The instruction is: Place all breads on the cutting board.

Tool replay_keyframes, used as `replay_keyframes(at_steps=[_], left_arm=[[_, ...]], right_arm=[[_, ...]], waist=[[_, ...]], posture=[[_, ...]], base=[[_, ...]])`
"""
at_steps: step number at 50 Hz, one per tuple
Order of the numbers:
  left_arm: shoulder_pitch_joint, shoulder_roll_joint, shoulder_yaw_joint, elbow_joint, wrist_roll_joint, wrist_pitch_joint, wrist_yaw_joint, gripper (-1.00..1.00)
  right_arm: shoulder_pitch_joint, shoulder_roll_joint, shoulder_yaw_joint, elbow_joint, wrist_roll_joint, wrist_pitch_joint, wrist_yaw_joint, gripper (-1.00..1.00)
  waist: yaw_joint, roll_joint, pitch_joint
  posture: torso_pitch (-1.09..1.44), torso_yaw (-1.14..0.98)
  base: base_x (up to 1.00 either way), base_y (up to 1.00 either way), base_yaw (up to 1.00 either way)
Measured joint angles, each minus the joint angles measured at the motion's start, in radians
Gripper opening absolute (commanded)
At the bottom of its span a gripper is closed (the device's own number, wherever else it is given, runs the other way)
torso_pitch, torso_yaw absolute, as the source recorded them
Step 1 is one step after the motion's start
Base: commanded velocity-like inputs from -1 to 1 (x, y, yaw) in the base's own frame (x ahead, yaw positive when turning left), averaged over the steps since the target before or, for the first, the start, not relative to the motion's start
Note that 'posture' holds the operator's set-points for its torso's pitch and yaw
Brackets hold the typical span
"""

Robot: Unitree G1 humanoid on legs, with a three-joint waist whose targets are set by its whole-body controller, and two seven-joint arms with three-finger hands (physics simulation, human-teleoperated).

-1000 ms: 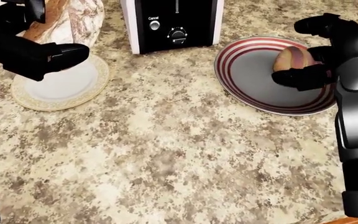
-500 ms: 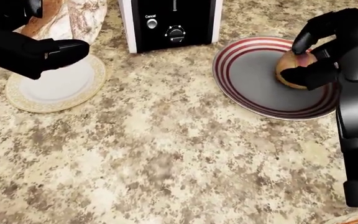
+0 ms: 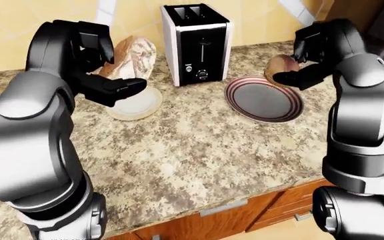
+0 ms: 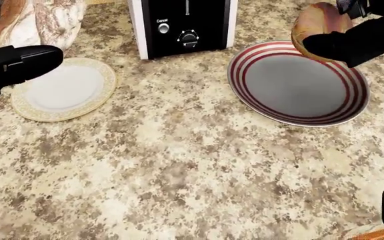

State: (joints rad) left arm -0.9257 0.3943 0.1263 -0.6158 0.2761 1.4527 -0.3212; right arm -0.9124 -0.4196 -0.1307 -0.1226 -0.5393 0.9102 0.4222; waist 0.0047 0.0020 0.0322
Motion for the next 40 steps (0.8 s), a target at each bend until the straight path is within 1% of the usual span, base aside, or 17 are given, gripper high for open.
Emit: replay_keyframes(at_steps=[4, 7, 9, 11, 12, 13, 17, 19, 20, 22, 23, 26, 28, 32, 35, 38, 40], left_arm=[[-0.015, 0.006, 0.003, -0.009, -0.007, 0.01, 0.002, -1.0], [-0.026, 0.005, -0.01, -0.009, -0.019, 0.019, 0.001, -1.0], [-0.02, 0.008, -0.007, -0.008, -0.023, 0.026, 0.002, -1.0], [-0.023, 0.015, -0.003, -0.005, -0.022, 0.039, 0.006, -1.0], [-0.031, 0.018, -0.002, -0.006, -0.022, 0.042, 0.007, -1.0], [-0.038, 0.02, 0.0, -0.011, -0.021, 0.041, 0.009, -1.0], [-0.045, 0.021, 0.001, -0.035, -0.021, 0.027, 0.014, -1.0], [-0.049, 0.019, -0.001, -0.024, -0.024, 0.023, 0.015, -1.0], [-0.039, 0.009, -0.008, -0.021, -0.027, 0.024, 0.014, -1.0], [-0.024, 0.008, -0.019, -0.014, -0.038, 0.037, 0.009, -1.0], [-0.025, 0.01, -0.017, -0.01, -0.041, 0.042, 0.008, -1.0], [-0.027, 0.018, 0.0, -0.015, -0.036, 0.041, 0.015, -1.0], [-0.035, 0.019, 0.01, -0.027, -0.028, 0.032, 0.024, -1.0], [-0.038, 0.013, -0.005, -0.018, -0.034, 0.016, 0.025, -1.0], [-0.033, 0.011, -0.013, -0.009, -0.045, 0.026, 0.021, -1.0], [-0.019, 0.008, -0.013, 0.002, -0.049, 0.032, 0.02, -1.0], [-0.025, 0.011, -0.01, -0.003, -0.049, 0.031, 0.022, -1.0]], right_arm=[[-0.004, 0.003, 0.003, -0.014, -0.002, 0.016, 0.015, -1.0], [-0.004, -0.003, -0.013, -0.022, -0.013, 0.026, 0.015, -1.0], [-0.006, -0.001, -0.012, -0.035, -0.022, 0.035, 0.015, -1.0], [-0.009, 0.004, -0.002, -0.036, -0.021, 0.038, 0.019, -1.0], [-0.009, 0.006, 0.002, -0.031, -0.019, 0.037, 0.021, -1.0], [-0.01, 0.007, 0.003, -0.026, -0.016, 0.036, 0.023, -1.0], [-0.018, 0.005, 0.005, -0.037, -0.018, 0.043, 0.028, -1.0], [-0.029, 0.001, 0.002, -0.044, -0.022, 0.042, 0.03, -1.0], [-0.023, -0.001, -0.005, -0.046, -0.025, 0.038, 0.027, -1.0], [-0.015, 0.0, -0.011, -0.036, -0.032, 0.045, 0.026, -1.0], [-0.019, 0.0, -0.011, -0.031, -0.034, 0.048, 0.026, -1.0], [-0.025, 0.014, 0.003, -0.032, -0.029, 0.044, 0.029, -1.0], [-0.024, 0.021, 0.009, -0.042, -0.009, 0.036, 0.036, -1.0], [-0.033, 0.008, -0.003, -0.064, 0.002, 0.039, 0.03, -1.0], [-0.028, 0.0, -0.013, -0.057, -0.009, 0.037, 0.011, -1.0], [-0.012, 0.003, -0.01, -0.034, -0.015, 0.046, 0.004, -1.0], [-0.01, 0.004, -0.008, -0.032, -0.014, 0.051, 0.005, -1.0]], waist=[[-0.001, 0.007, -0.005], [0.004, 0.019, 0.001], [0.01, 0.042, 0.011], [0.018, 0.07, 0.0], [0.018, 0.072, -0.004], [0.016, 0.067, -0.004], [0.003, 0.026, 0.018], [-0.005, -0.018, 0.01], [-0.015, -0.02, 0.01], [-0.001, -0.044, 0.001], [0.007, -0.048, 0.0], [0.02, -0.039, 0.014], [0.011, -0.031, 0.03], [-0.005, -0.013, 0.06], [-0.019, 0.004, 0.073], [-0.019, 0.012, 0.037], [-0.024, 0.017, 0.021]], posture=[[0.0, 0.0], [0.0, 0.0], [0.0, 0.0], [0.0, 0.0], [0.0, 0.0], [0.0, 0.0], [0.0, 0.0], [0.0, 0.0], [0.0, 0.0], [0.0, 0.0], [0.0, 0.0], [0.0, 0.0], [0.0, 0.0], [0.0, 0.0], [0.0, 0.0], [0.0, 0.0], [0.0, 0.0]], base=[[-0.36, 0.09, 0.09], [-0.38, 0.0, 0.71], [-0.38, 0.0, 0.99], [-0.39, 0.0, 1.0], [-0.38, 0.0, 1.0], [-0.38, 0.0, 1.0], [-0.38, 0.0, 1.0], [-0.38, 0.0, 1.0], [-0.38, 0.0, 1.0], [-0.38, 0.0, 1.0], [-0.33, 0.0, 1.0], [-0.05, 0.05, 0.29], [0.0, 0.0, 0.0], [0.0, 0.0, 0.0], [0.0, 0.07, 0.0], [0.0, 0.34, 0.0], [0.0, 0.35, 0.0]])
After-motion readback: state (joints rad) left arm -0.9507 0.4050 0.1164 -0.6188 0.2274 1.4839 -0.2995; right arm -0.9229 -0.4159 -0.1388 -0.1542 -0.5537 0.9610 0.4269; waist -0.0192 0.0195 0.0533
